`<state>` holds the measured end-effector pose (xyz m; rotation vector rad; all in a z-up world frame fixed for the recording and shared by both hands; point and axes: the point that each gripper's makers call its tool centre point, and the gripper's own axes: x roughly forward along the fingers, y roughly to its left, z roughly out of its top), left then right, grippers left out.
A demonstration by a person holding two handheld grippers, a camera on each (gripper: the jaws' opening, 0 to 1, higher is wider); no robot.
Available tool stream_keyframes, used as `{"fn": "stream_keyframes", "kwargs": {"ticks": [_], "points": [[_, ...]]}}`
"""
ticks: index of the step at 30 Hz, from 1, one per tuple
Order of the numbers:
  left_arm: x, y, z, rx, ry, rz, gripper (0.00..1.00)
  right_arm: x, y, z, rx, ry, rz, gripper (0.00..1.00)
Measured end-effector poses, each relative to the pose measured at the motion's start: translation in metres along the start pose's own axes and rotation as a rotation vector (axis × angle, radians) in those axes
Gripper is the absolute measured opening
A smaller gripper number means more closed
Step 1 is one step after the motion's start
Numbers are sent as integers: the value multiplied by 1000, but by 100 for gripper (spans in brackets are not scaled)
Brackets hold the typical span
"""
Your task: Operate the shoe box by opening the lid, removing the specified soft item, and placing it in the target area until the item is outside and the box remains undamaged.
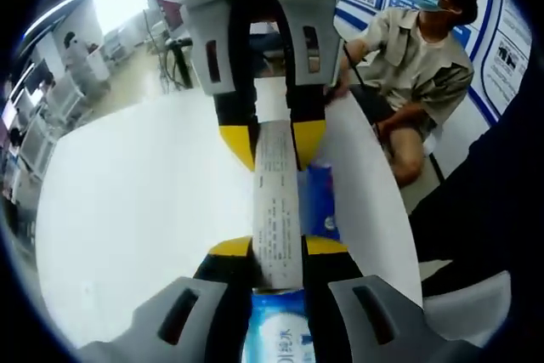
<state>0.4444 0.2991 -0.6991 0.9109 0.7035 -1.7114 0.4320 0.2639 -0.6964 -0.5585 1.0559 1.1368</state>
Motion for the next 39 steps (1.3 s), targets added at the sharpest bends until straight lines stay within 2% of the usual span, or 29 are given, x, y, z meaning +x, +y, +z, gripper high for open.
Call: {"fn": "stream_keyframes", "kwargs": {"ticks": [14, 26, 39], "points": [[7, 27, -10, 5, 4, 28, 19, 9, -25, 3, -10, 4, -28, 18], [26, 41, -16, 2, 7, 44, 19, 20, -41, -7, -10, 19, -51, 18], [44, 47, -23, -15, 9, 54, 19, 33, -50, -19, 8, 21, -57, 19]]}}
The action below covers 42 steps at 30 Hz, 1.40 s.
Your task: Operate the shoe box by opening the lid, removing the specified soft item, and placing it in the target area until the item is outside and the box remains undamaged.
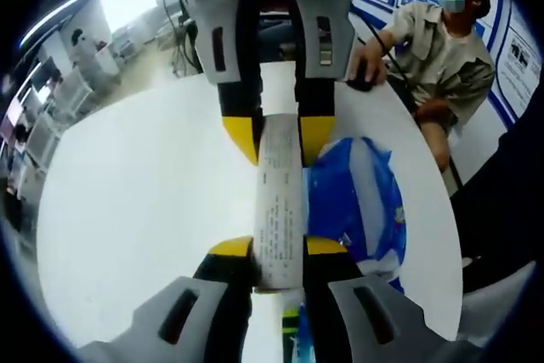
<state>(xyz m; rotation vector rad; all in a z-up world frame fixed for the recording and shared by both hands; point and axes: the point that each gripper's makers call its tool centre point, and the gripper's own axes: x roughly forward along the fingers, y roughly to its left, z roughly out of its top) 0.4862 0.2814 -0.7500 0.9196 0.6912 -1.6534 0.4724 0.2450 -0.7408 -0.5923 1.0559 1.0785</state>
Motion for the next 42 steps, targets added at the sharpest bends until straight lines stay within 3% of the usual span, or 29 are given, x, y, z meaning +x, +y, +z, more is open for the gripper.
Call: {"fn": "stream_keyframes", "kwargs": {"ticks": [23, 33, 42], "points": [[12, -4, -17, -15, 32, -6, 20, 18, 6, -9, -1, 26, 34, 17], [0, -5, -9, 1, 6, 5, 25, 7, 10, -11, 21, 14, 35, 22], [-21, -5, -3, 13, -22, 32, 26, -17, 7, -2, 15, -11, -33, 23]]}}
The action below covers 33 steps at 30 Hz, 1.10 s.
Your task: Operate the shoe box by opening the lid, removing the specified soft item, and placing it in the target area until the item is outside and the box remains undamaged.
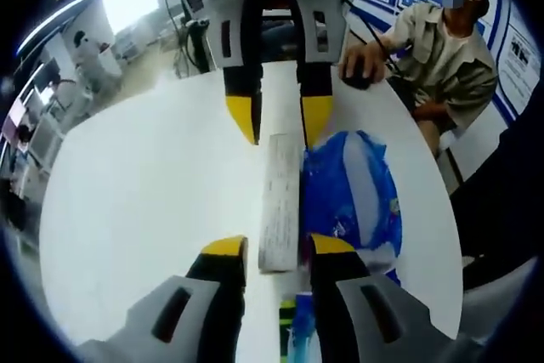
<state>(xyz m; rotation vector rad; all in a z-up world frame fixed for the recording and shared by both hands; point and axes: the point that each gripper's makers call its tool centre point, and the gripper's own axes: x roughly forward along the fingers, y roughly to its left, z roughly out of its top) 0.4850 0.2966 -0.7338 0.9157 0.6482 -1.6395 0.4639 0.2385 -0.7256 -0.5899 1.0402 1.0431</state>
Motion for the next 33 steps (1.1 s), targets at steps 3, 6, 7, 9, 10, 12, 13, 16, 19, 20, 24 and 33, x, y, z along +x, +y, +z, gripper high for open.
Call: {"fn": "stream_keyframes", "kwargs": {"ticks": [3, 6, 7, 9, 10, 12, 13, 16, 19, 20, 24, 33], "points": [[-10, 1, 4, -6, -21, 15, 27, -7, 2, 4, -4, 3, -8, 23], [-21, 1, 7, 0, -34, 30, 26, -15, 5, 13, -1, -8, -22, 22], [-26, 1, 9, 8, -39, 38, 27, -16, 6, 14, -2, -9, -23, 22], [-32, 0, 12, 17, -48, 40, 27, -17, 11, 19, -8, -12, -25, 21], [-35, -1, 13, 25, -50, 44, 27, -18, 13, 21, -13, -11, -27, 22], [-45, -5, 17, 36, -67, 44, 27, -21, 19, 28, -20, -12, -33, 22], [-51, -6, 19, 48, -77, 52, 27, -21, 20, 31, -21, -14, -36, 22], [-65, -10, 20, 65, -96, 71, 26, -24, 27, 42, -24, -26, -45, 22], [-77, -12, 17, 50, -114, 91, 26, -25, 35, 53, -31, -32, -53, 21], [-81, -14, 13, 39, -116, 91, 26, -25, 37, 56, -34, -33, -55, 22], [-95, -23, 3, 31, -128, 105, 25, -28, 48, 73, -37, -47, -67, 22], [-139, -45, -22, 20, -163, 138, 25, -26, 77, 113, -54, -75, -93, 21]]}}
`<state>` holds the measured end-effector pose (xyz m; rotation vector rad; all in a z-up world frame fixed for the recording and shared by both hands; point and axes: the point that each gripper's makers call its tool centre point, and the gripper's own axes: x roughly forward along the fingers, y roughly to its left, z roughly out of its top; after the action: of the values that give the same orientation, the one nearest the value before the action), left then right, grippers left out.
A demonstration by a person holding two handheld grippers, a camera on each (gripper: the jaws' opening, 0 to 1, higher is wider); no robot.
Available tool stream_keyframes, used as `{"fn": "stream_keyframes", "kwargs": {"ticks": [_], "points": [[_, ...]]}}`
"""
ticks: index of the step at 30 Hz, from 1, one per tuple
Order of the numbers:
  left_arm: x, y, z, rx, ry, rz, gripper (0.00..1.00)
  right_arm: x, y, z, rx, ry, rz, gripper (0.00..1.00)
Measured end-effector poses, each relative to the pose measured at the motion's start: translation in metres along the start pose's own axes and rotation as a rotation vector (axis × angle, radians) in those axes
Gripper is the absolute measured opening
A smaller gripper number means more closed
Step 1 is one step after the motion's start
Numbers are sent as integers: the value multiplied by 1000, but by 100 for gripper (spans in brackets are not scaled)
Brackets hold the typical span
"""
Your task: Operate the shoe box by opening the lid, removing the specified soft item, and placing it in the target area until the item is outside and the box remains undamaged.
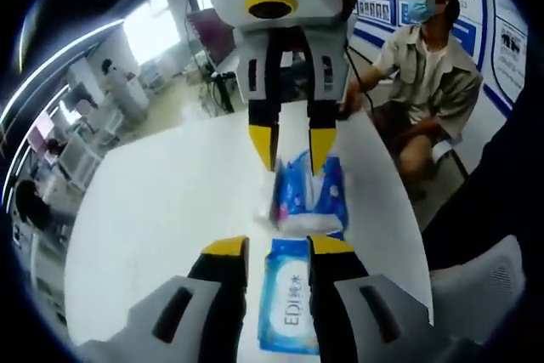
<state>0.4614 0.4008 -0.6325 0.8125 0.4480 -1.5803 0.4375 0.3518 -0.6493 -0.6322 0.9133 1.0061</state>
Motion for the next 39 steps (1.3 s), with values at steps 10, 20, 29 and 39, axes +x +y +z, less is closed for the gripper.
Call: {"fn": "stream_keyframes", "kwargs": {"ticks": [10, 20, 29, 39], "points": [[-48, -19, -33, -22, -6, 36, 25, 14, 30, 42, -34, 12, 12, 21], [-95, -29, -59, -79, -21, 87, 24, 28, 52, 87, -83, 4, 28, 22], [-140, -45, -85, -136, -38, 145, 25, 48, 78, 126, -122, -16, 59, 22], [-181, -62, -122, -207, -32, 205, 25, 70, 104, 164, -169, -25, 98, 22]]}}
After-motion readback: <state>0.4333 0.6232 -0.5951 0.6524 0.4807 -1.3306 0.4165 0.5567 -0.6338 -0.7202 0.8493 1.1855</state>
